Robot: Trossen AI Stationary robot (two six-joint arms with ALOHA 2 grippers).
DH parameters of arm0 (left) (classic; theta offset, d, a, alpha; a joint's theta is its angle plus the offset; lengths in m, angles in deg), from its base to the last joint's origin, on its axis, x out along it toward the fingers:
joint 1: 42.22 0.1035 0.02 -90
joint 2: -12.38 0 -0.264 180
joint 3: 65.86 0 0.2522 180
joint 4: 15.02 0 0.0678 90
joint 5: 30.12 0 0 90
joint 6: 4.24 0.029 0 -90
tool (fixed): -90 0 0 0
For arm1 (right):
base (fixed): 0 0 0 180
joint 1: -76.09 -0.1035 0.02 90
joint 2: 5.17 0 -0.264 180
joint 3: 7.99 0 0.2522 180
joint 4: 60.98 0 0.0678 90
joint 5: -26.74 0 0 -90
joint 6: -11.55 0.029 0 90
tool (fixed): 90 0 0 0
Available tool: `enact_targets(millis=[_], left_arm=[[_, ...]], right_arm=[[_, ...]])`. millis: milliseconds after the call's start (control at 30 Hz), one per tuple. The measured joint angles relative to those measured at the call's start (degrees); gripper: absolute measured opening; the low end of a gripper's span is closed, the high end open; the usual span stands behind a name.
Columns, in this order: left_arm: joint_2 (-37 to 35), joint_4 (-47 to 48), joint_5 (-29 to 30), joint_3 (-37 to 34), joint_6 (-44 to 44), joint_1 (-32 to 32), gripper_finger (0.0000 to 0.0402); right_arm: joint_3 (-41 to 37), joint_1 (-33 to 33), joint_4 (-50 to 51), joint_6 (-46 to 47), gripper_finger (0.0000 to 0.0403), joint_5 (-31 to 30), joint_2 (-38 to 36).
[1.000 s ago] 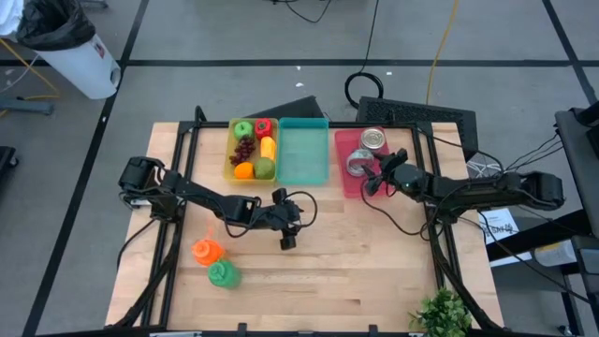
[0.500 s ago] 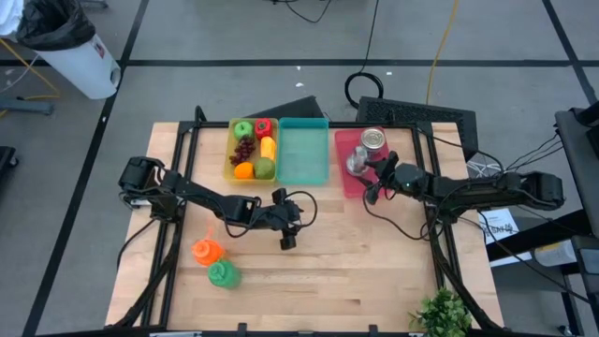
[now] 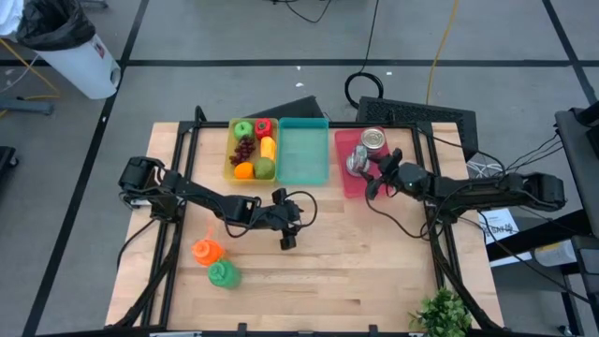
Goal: Pick & Place Food Item
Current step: Put the green tuna can into the red bin
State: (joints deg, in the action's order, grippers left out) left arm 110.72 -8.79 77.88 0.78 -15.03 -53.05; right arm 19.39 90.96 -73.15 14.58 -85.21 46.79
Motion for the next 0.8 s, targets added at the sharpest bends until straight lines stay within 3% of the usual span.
enact_targets(millis=[100,333,600,800], left_arm=[[0.00,0.00,0.00,0.00,0.00,0.00,0.0228],[0.00,0.00,0.02,0.00,0.02,0.00,0.0228],[0.00,-0.02,0.02,0.00,0.10,0.00,0.0228],[0.00,-0.02,0.04,0.00,1.06,0.00,0.0228]], right_arm=[[0.00,0.00,0.04,3.82,0.0251,-3.69,0.04],[0.00,0.02,-0.26,9.50,0.0251,-4.43,3.63],[0.00,0.04,-6.16,8.34,0.0253,-6.72,9.73],[0.00,0.19,-8.76,9.55,0.0287,-6.79,12.08]])
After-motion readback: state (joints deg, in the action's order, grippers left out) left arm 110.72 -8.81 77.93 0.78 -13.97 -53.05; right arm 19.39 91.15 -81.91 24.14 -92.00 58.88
